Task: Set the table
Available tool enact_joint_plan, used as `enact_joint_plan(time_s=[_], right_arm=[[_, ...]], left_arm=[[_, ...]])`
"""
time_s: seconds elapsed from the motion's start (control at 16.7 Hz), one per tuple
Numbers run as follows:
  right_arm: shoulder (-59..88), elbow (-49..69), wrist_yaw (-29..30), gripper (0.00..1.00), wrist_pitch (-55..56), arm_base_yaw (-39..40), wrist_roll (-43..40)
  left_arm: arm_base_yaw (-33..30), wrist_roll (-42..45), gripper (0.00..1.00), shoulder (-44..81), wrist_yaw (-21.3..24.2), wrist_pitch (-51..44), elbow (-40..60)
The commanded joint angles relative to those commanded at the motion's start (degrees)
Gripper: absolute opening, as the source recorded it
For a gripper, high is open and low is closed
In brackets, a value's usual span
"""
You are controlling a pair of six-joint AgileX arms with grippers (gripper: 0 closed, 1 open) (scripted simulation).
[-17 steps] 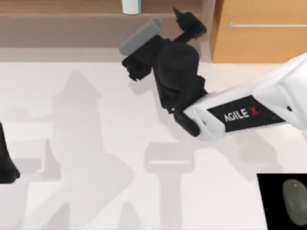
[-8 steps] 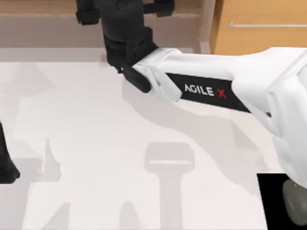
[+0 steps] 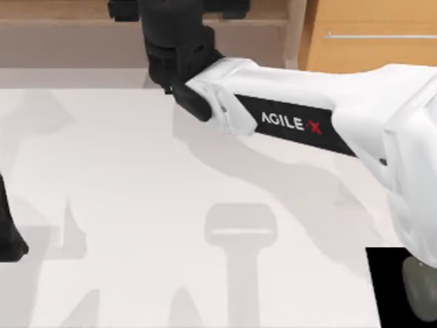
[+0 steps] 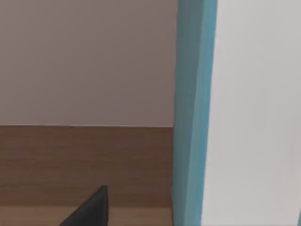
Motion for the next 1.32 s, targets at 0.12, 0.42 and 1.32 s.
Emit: enact_joint_plan(time_s=[0.12, 0.42, 1.32], right_arm=[[0.6, 0.8, -0.1, 1.00, -0.4, -0.3, 0.0], [3.9, 6.7, -1.2, 1.00, -3.1, -1.5, 0.0], [4.3, 7.4, -1.3, 0.17, -3.4, -1.7, 0.0]], left_arm=[[0.0, 0.0, 1.00, 0.0, 0.0, 0.0, 0.0], [0.0, 0.0, 1.00, 0.0, 0.0, 0.0, 0.0], [0.0, 0.0, 1.00, 0.0, 0.0, 0.0, 0.0]])
